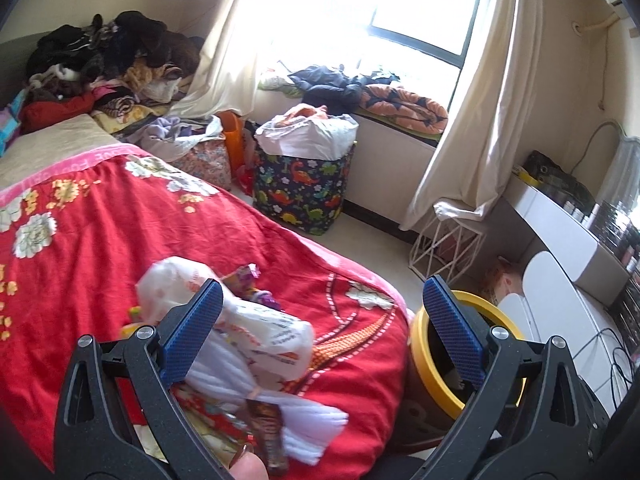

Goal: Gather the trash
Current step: 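Move both open grippers back to the trash pile on the bedspread, then grasp the brown candy wrapper with right gripper while left gripper grasps white plastic bag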

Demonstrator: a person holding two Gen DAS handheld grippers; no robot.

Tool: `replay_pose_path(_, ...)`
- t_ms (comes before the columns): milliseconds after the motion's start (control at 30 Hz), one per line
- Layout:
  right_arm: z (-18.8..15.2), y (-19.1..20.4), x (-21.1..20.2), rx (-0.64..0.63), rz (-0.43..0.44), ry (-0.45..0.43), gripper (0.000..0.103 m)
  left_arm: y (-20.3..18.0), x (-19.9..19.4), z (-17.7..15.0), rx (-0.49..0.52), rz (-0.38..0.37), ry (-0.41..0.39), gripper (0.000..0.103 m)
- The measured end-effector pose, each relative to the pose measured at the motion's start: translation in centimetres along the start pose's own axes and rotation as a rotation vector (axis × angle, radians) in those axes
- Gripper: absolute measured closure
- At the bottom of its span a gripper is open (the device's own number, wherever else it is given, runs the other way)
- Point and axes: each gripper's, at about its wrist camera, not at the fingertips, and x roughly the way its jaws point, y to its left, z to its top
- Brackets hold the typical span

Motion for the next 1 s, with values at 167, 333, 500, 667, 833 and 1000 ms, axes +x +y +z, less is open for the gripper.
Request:
replay_pose_path(167, 0.2, 1.8, 0.6, -0.031, 0.033, 0.015, 0.018, 2.4, -0.3, 0.7, -0.032, 0.044, -0.004, 0.011)
replay_pose_path(333, 0.1, 3.7, 1.5, -0.070, 0.082, 0.040, 0.018, 5.0, -0.5, 1.1, -0.069, 0.090, -0.001, 0.011)
replay_pose_path(500, 0.1, 5.9, 2.6, -0.110, 0.137, 0.072, 0.018, 7.4, -0.9, 1.5, -0.106, 0.125, -0.003, 0.011)
replay_pose_path(667, -0.2, 7.9, 4.1, -0.132, 0.193, 0.123, 0.019, 9.3, -1.0, 1.6, -0.130, 0.146, -0.001, 0.011)
replay_pose_path(833, -0.5, 9.4, 5.8, -0.148, 0.218, 0.181, 0.028, 10.8, -0.8, 1.2, -0.154, 0.157, 0.014, 0.011)
replay_pose_path(1000, -0.7, 10.1, 8.1, -0.140, 0.241, 0.244, 0.040, 12.2, -0.1, 0.5, -0.183, 0.141, 0.050, 0.011)
